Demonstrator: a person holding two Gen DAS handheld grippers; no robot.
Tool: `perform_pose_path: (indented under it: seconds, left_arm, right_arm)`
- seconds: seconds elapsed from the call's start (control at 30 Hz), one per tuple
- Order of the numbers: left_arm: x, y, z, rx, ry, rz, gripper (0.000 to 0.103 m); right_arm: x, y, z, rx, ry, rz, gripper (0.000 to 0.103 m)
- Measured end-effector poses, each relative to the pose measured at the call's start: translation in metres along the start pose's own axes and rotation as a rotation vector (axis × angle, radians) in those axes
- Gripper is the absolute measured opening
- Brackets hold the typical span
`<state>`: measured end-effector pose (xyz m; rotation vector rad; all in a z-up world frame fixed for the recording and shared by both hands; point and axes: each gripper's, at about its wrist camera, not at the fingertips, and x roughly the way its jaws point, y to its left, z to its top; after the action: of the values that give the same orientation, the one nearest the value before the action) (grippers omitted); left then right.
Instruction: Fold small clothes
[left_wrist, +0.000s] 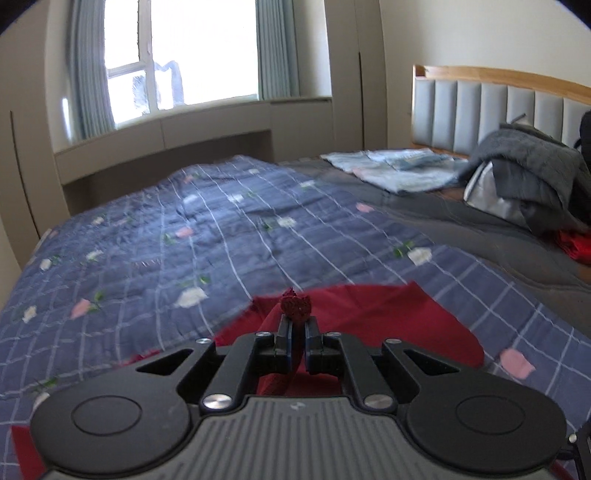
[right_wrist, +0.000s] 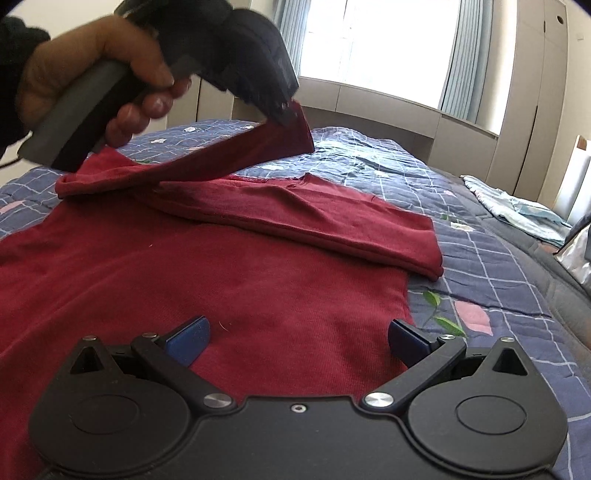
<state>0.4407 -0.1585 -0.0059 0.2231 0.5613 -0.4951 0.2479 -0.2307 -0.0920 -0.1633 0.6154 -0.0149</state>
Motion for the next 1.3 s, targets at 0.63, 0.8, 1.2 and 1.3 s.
perform_pose_path:
  seconds: [0.63, 0.8, 1.2, 1.3]
  left_arm:
    - [-0.051, 0.049, -0.043, -0.207, -0.023, 0.12, 0.103]
    - [-0.085, 0.083, -0.087, -0.326, -0.032, 0.318, 0.103]
    - [-0.118, 0.136, -0.177, -0.516, 0.055, 0.555, 0.103]
    - [-0.117, 0.141, -0.193, -0.563, 0.077, 0.558, 0.103]
  right_arm:
    - [-0.001, 0.0, 0.0, 0.001, 0.0, 0.001, 0.103]
    - [-0.001, 0.0, 0.0, 0.002, 0.001, 0.001, 0.103]
    - [-0.001, 0.0, 0.0, 0.003, 0.0, 0.001, 0.103]
    - [-0.001, -0.003, 0.001, 0.02, 0.006, 0.015, 0.103]
